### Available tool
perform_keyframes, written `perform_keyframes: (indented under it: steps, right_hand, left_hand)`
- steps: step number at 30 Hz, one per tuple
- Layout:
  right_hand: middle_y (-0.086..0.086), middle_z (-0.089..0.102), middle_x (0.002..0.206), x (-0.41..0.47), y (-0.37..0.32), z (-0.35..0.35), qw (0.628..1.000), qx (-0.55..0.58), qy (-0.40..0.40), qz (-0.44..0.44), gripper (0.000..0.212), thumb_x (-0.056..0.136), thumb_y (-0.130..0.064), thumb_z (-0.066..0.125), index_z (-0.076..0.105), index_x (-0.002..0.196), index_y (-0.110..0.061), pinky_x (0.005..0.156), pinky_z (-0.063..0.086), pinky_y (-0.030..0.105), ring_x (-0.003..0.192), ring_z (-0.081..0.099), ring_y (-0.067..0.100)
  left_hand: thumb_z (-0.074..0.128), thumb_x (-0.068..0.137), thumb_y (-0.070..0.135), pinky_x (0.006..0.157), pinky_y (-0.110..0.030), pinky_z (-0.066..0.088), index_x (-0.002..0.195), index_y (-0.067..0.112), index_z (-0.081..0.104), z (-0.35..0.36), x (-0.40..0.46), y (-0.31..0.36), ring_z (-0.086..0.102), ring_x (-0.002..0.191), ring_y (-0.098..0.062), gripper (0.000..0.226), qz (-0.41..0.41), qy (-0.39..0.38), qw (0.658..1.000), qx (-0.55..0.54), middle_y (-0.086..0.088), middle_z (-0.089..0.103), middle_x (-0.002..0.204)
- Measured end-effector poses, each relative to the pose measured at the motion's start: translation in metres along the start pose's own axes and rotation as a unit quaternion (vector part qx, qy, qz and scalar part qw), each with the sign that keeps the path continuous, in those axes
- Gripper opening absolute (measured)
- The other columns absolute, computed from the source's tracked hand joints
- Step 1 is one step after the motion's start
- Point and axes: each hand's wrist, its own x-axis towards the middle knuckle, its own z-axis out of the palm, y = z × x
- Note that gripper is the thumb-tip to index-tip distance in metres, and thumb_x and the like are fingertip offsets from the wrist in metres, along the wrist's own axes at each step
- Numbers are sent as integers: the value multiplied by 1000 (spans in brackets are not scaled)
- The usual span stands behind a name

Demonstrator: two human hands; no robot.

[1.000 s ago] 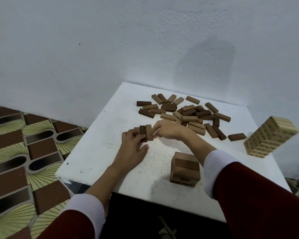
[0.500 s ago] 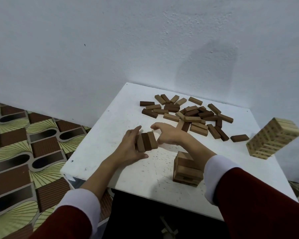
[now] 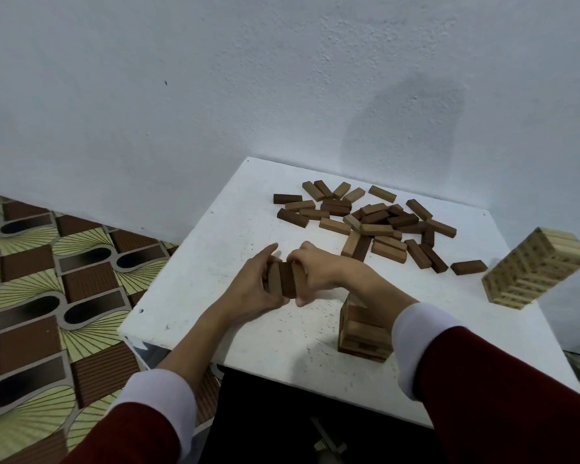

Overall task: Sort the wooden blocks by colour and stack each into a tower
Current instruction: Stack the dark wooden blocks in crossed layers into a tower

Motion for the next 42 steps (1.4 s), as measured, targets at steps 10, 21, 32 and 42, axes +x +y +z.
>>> perform_keyframes:
  steps: [10,21,32,42]
  right_hand:
    - [4,36,107,8,-2,2,999,-15,27,-13,61,64,-25,83,49,113,-11,77,47,29,91,48,20]
    - [3,41,113,-71,26,-24,988,59,138,-42,58,69,-22,77,52,121,-10,84,46,29,101,47,16]
    - [-1,46,130,-156,63,13,968,131,212,-30,88,65,-27,84,38,138,-17,74,33,-1,96,43,3]
    - [-6,43,138,-160,67,39,972,72,224,0,87,70,-51,74,32,142,-26,98,31,32,122,33,13]
  left_hand:
    - [82,64,3,66,-2,41,141,16,33,-6,3,9,53,86,-4,93,-39,-14,999,-16,0,52,117]
    - [85,63,20,88,-8,31,140,24,34,10,10,63,38,114,-6,93,46,-20,999,19,8,54,117]
    - [82,56,37,108,-31,35,139,39,28,55,-18,102,45,120,-8,99,82,-126,989,0,7,53,120]
    - [83,68,27,84,6,24,145,33,18,60,-26,103,34,115,1,101,69,-169,981,61,14,42,120]
